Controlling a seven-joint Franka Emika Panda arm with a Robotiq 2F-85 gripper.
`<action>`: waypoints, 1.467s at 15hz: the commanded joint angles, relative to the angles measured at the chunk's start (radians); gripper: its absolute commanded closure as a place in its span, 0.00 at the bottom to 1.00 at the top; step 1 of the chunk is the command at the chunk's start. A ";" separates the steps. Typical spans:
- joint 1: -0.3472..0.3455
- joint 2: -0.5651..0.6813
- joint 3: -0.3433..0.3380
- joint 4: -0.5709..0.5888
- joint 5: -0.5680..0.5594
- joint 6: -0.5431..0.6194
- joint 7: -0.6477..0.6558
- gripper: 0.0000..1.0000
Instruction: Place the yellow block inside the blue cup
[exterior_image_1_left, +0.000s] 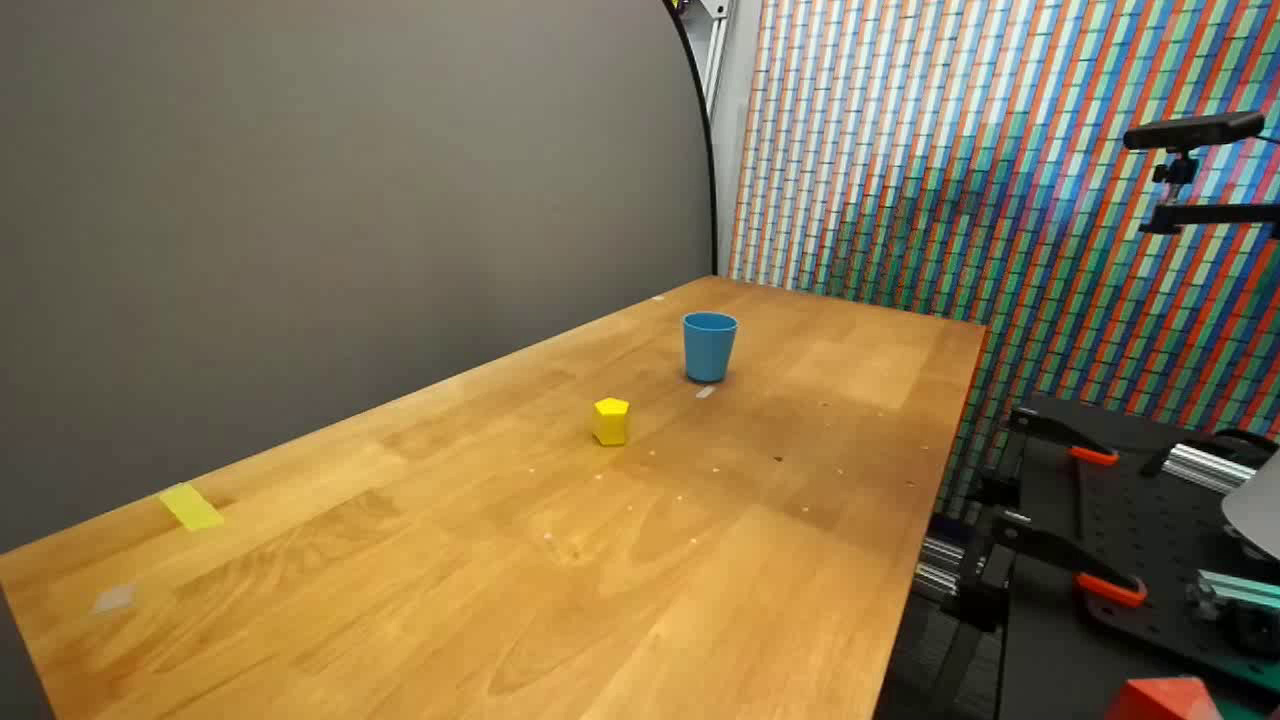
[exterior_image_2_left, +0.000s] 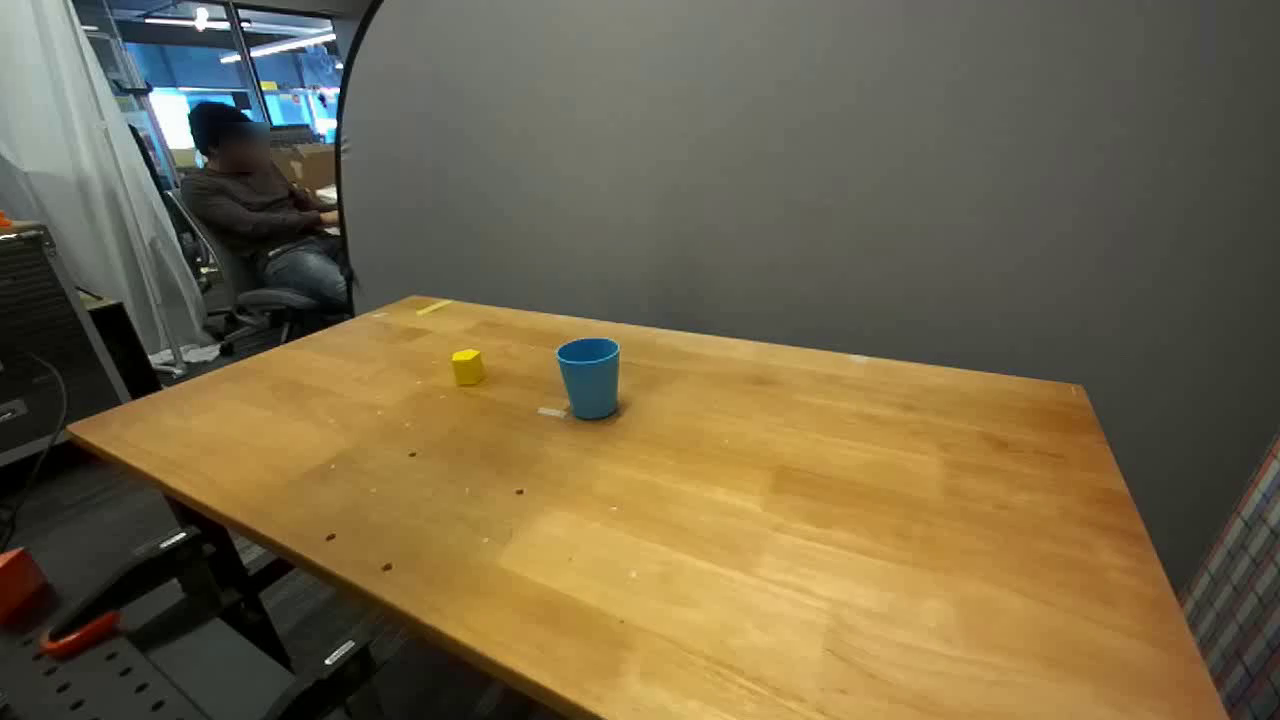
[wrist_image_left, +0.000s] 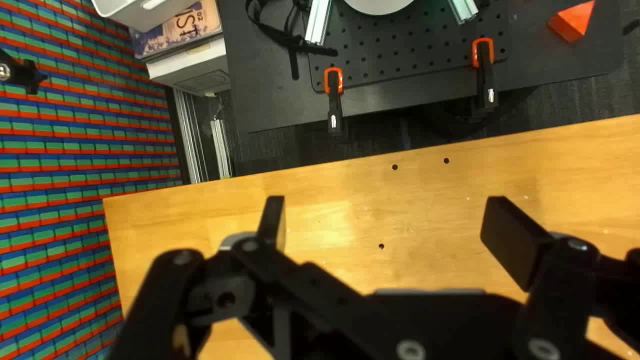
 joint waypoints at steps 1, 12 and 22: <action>0.021 0.002 -0.016 0.005 -0.005 -0.003 0.008 0.00; 0.068 0.268 0.028 0.017 0.167 0.420 0.157 0.00; 0.203 0.804 0.043 0.171 0.201 0.825 0.240 0.00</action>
